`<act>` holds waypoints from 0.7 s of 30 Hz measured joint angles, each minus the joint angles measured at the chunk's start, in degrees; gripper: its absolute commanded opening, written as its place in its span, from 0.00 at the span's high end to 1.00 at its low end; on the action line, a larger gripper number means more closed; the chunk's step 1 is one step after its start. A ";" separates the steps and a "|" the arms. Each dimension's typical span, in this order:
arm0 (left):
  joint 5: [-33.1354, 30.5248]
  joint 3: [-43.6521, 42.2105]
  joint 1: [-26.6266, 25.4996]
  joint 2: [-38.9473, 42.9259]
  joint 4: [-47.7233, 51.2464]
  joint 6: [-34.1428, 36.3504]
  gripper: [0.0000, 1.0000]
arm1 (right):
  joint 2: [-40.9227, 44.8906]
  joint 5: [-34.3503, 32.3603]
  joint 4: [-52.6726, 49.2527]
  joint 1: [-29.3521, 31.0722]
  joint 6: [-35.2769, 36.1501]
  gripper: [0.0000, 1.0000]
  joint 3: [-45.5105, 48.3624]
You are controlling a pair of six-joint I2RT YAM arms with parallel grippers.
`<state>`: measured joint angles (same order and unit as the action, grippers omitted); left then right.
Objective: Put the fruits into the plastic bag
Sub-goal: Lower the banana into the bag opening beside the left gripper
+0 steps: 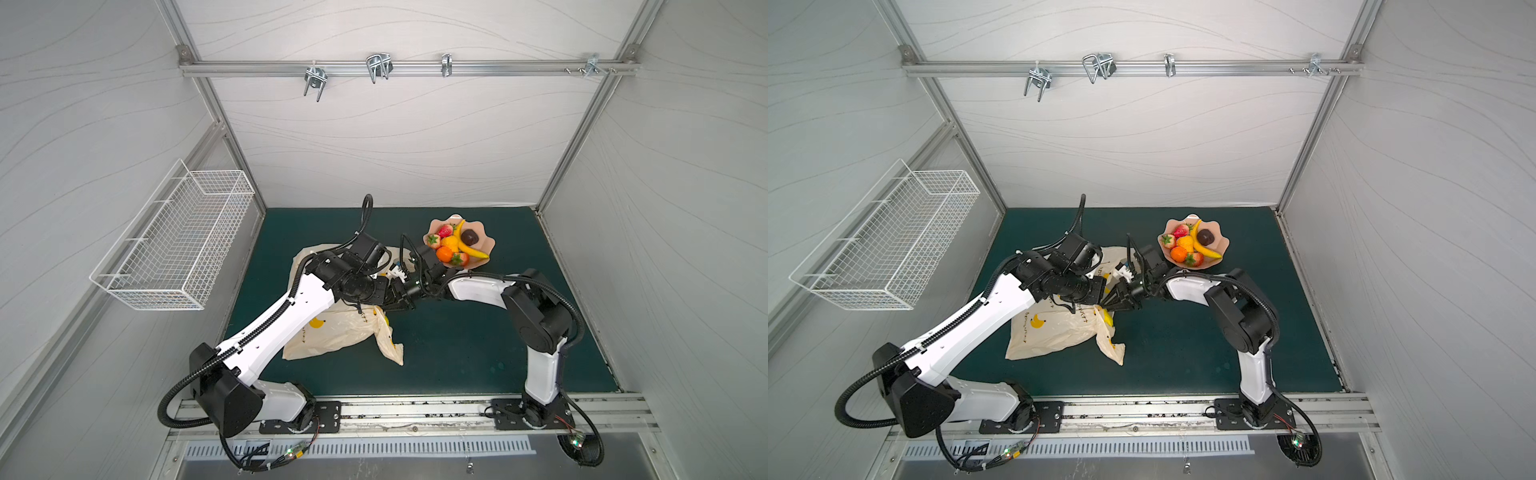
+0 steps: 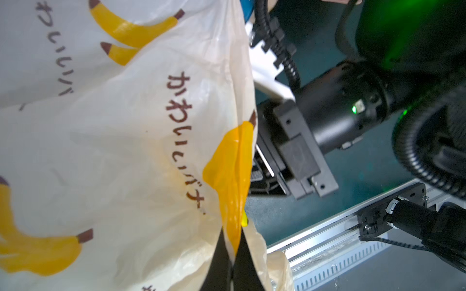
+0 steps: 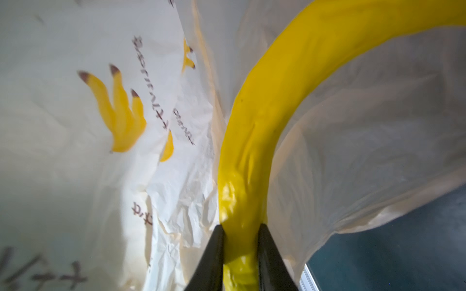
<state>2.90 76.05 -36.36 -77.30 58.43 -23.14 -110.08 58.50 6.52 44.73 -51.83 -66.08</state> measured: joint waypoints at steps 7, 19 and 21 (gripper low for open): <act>0.63 0.00 0.09 0.00 -1.64 -0.04 1.00 | 1.49 -1.01 3.17 3.76 -3.04 1.00 1.66; 2.27 -4.35 1.11 2.12 -7.72 -2.51 1.00 | -0.46 -4.09 6.23 4.44 -8.68 1.00 -3.06; 1.84 -5.38 1.25 2.67 -8.55 -2.86 1.00 | -1.29 -3.89 7.72 4.44 -9.97 1.00 -3.10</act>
<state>4.73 70.67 -35.11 -74.63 49.89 -26.00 -111.37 54.61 14.24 49.17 -61.80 -69.19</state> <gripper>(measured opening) 0.047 0.214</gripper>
